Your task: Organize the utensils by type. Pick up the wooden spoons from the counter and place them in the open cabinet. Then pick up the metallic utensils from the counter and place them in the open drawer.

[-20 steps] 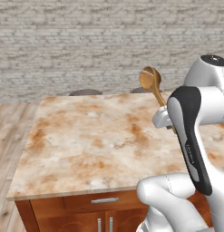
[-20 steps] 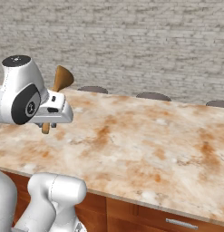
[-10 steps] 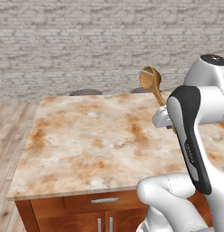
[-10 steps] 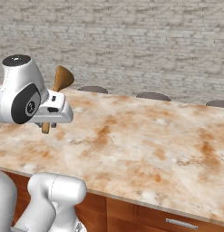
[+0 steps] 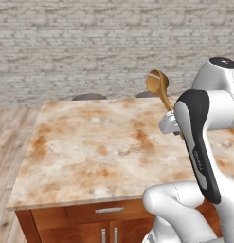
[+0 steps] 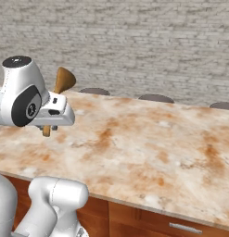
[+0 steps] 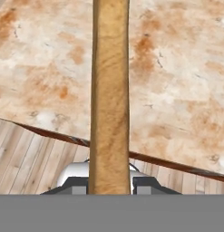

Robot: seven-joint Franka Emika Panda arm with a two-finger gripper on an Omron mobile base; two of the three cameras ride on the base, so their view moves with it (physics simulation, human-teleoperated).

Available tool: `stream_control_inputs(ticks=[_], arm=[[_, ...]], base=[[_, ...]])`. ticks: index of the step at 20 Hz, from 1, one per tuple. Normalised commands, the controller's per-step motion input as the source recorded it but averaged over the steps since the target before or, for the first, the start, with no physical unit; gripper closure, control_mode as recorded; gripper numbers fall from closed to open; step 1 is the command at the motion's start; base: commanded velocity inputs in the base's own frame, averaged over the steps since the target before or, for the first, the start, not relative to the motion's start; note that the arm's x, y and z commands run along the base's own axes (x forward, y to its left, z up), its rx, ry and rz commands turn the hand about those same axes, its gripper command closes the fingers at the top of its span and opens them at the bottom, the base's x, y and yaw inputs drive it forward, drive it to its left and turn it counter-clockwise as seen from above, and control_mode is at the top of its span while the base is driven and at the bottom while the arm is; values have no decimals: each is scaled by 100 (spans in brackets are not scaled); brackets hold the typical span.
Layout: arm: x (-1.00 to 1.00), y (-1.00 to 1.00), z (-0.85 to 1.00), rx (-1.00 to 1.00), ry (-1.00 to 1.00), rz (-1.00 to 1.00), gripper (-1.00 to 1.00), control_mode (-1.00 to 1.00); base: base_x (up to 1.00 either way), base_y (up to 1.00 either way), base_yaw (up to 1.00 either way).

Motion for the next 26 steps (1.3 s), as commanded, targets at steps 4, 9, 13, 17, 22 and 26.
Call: stream_control_inputs(ticks=[4,9,13,17,22,26], arm=[[0,0,0,0,0,0,100,100],[0,0,0,0,0,0,100,100],[0,0,0,0,0,0,100,100],[0,0,0,0,0,0,100,100],[0,0,0,0,0,0,100,100],[0,0,0,0,0,0,100,100]], base=[[-26,-6,-9],[-29,-13,-17],[-34,-8,-50],[-21,-24,-70],[-21,-40,-69],[-22,-48,-68]])
